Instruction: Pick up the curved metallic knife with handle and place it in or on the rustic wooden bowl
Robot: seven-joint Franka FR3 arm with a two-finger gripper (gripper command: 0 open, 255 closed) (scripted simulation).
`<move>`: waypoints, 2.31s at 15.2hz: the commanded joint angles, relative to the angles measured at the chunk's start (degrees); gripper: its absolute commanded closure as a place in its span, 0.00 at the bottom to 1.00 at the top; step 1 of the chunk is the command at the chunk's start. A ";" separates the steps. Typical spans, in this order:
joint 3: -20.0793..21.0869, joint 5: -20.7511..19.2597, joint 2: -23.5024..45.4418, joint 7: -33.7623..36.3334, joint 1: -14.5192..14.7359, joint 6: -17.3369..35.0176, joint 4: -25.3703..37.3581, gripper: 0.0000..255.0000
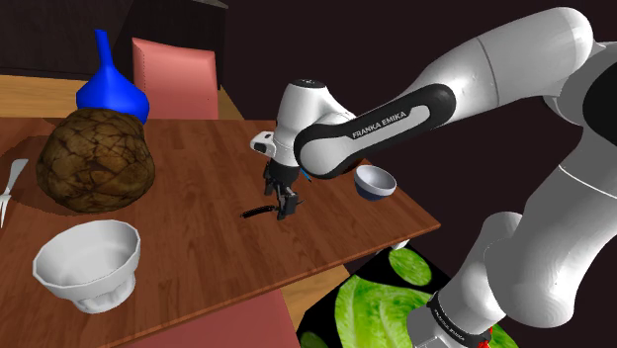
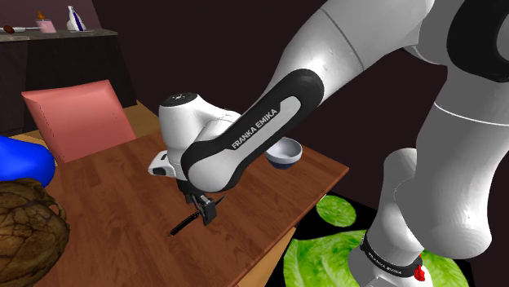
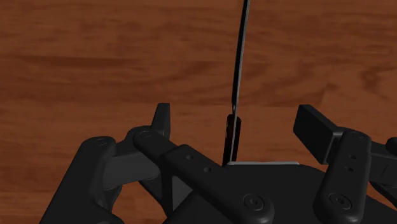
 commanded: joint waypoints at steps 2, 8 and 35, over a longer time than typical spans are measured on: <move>0.00 0.00 0.01 0.00 0.00 0.01 0.00 0.00; 0.00 0.00 0.01 0.00 0.00 0.02 0.00 1.00; -0.14 1.06 -8.43 -0.87 -0.02 -17.71 9.32 1.00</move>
